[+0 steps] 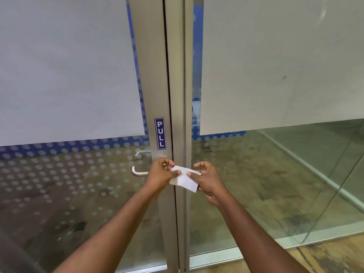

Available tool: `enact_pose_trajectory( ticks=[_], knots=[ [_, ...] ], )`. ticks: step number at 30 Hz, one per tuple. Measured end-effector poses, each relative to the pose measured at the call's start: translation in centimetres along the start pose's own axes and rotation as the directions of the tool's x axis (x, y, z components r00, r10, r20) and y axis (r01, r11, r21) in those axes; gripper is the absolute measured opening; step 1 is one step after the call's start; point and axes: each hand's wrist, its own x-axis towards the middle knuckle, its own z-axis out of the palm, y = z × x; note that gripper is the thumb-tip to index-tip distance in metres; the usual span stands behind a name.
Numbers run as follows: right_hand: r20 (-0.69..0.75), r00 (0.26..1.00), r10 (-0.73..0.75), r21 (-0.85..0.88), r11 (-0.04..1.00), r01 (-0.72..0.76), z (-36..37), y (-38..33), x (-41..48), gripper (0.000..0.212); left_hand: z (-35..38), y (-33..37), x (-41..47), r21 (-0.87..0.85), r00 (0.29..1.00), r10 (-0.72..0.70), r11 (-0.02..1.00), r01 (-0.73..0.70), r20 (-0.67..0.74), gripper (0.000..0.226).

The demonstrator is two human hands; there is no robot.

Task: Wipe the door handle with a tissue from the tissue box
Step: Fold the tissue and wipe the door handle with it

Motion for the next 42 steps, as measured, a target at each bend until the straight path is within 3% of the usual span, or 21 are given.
enact_pose_trajectory(
  ticks=[3, 5, 8, 11, 15, 19, 24, 26, 28, 30, 32, 33, 37, 42],
  knots=[
    [-0.031, 0.999, -0.013, 0.043, 0.999, 0.015, 2.0, -0.4, 1.0, 0.025, -2.5, 0.0, 0.9, -0.043, 0.993, -0.07, 0.996, 0.074, 0.094, 0.022],
    [-0.033, 0.997, -0.069, -0.048, 0.997, 0.067, 3.7, 0.0, 1.5, 0.023, -3.9, -0.5, 1.4, -0.095, 0.985, -0.111, 0.988, 0.124, 0.133, 0.015],
    [0.047, 0.987, -0.15, -0.222, 0.962, 0.157, 5.8, 1.0, 1.5, 0.012, -5.2, -1.3, 2.1, -0.193, 0.987, -0.146, 0.969, 0.156, 0.068, 0.009],
    [0.177, 0.963, -0.204, -0.353, 0.9, 0.255, 7.7, 1.5, 1.7, 0.016, -6.8, -1.6, 3.2, -0.209, 0.988, -0.154, 0.966, 0.154, 0.015, 0.016],
    [0.254, 0.9, -0.354, -0.571, 0.696, 0.435, 9.7, 1.4, 2.6, 0.044, -9.1, -1.2, 4.9, -0.242, 0.986, -0.158, 0.956, 0.164, 0.043, 0.018],
    [0.214, 0.818, -0.535, -0.772, 0.42, 0.477, 11.3, 1.8, 3.4, 0.036, -10.2, -0.5, 6.5, -0.243, 0.983, -0.175, 0.952, 0.184, 0.062, 0.017],
    [0.112, 0.756, -0.645, -0.72, 0.471, 0.509, 12.4, 1.1, 3.7, 0.04, -10.6, 0.7, 7.4, -0.177, 0.984, -0.133, 0.972, 0.152, 0.114, 0.004],
    [-0.01, 0.757, -0.653, -0.649, 0.58, 0.492, 12.3, 0.7, 4.2, 0.039, -11.1, 1.6, 8.0, 0.071, 0.999, 0.033, 0.997, -0.032, -0.009, 0.016],
    [-0.129, 0.771, -0.623, -0.571, 0.683, 0.456, 11.7, 0.4, 4.9, 0.032, -12.3, 2.4, 8.4, 0.373, 0.925, 0.338, 0.892, -0.256, -0.175, 0.025],
    [-0.221, 0.788, -0.575, -0.516, 0.754, 0.405, 10.9, 0.5, 5.5, 0.029, -14.1, 3.0, 8.7, 0.58, 0.741, 0.632, 0.699, -0.419, -0.226, 0.03],
    [-0.284, 0.811, -0.511, -0.484, 0.807, 0.339, 10.3, 0.7, 6.0, 0.037, -15.8, 3.1, 9.5, 0.701, 0.576, 0.793, 0.526, -0.482, -0.198, 0.036],
    [-0.297, 0.82, -0.489, -0.482, 0.818, 0.313, 10.1, 0.9, 6.2, 0.042, -16.6, 3.0, 10.2, 0.738, 0.538, 0.823, 0.476, -0.479, -0.182, 0.042],
    [-0.236, 0.855, -0.462, -0.527, 0.8, 0.287, 10.4, 1.8, 6.7, 0.044, -19.0, 2.0, 12.7, 0.856, 0.541, 0.837, 0.336, -0.393, -0.08, 0.065],
    [-0.119, 0.891, -0.438, -0.613, 0.739, 0.281, 12.0, 3.0, 8.0, 0.033, -21.5, 1.0, 15.4, 0.96, 0.519, 0.854, 0.13, -0.247, 0.018, 0.075]
  ],
)
